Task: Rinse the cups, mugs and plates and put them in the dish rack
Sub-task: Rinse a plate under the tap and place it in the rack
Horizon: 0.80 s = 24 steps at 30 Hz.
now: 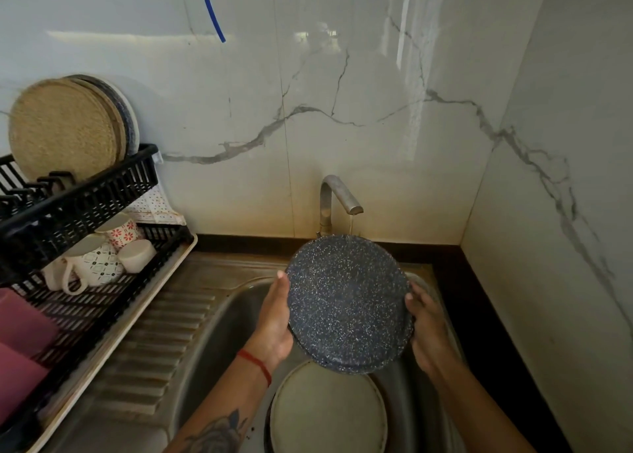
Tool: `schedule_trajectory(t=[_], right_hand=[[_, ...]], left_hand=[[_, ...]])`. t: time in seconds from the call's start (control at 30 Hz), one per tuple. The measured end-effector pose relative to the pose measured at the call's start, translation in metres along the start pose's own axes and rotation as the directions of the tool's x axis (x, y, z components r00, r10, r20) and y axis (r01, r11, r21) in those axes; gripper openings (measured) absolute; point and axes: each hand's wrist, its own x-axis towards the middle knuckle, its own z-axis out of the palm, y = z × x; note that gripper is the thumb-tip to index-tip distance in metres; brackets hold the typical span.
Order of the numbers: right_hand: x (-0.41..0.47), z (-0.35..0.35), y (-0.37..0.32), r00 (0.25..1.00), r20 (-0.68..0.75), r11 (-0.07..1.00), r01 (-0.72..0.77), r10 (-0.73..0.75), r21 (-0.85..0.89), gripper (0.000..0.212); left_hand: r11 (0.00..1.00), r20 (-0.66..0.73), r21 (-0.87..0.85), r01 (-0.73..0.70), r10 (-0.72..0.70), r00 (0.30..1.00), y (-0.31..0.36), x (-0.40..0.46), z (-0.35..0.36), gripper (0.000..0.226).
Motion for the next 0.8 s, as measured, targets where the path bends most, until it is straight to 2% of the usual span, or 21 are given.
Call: schedule_trajectory(t=[0.1,0.2,0.3,0.43,0.53,0.6,0.7,0.8], right_hand=[[-0.005,0.004,-0.014,0.995,0.007,0.994,0.103,-0.102,-0.032,0.038],[-0.006,0.010,-0.034,0.979,0.060,0.974,0.202,-0.197,-0.106,0.041],[-0.004,0.017,-0.053,0.956,0.099,0.932,0.290,-0.275,-0.219,0.038],[0.000,0.015,-0.065,0.922,0.083,0.793,0.369,-0.379,-0.484,0.036],[0.004,0.002,-0.059,0.919,0.059,0.737,0.349,-0.389,-0.579,0.035],[0.005,-0.009,-0.047,0.921,0.009,0.722,0.313,-0.391,-0.617,0.033],[0.005,-0.020,-0.024,0.939,-0.104,0.726,0.179,-0.327,-0.664,0.029],[0.001,-0.017,0.000,0.975,-0.153,0.850,0.059,-0.162,-0.524,0.033]], left_hand=[[0.996,-0.093,-0.047,0.081,-0.085,0.992,-0.005,0.005,-0.002,0.059],[0.967,-0.150,-0.171,0.188,-0.215,0.965,-0.015,0.006,0.003,0.053],[0.938,-0.194,-0.215,0.274,-0.316,0.929,-0.031,0.003,0.014,0.055],[0.914,-0.231,-0.110,0.391,-0.406,0.884,-0.046,0.006,0.030,0.051],[0.863,-0.185,-0.019,0.505,-0.500,0.846,-0.044,0.000,0.035,0.033],[0.865,-0.149,-0.002,0.502,-0.496,0.855,-0.041,-0.005,0.034,0.030],[0.928,-0.157,0.067,0.367,-0.354,0.922,-0.041,-0.008,0.024,0.036],[0.977,-0.136,0.115,0.178,-0.162,0.977,-0.041,-0.013,0.013,0.046]])
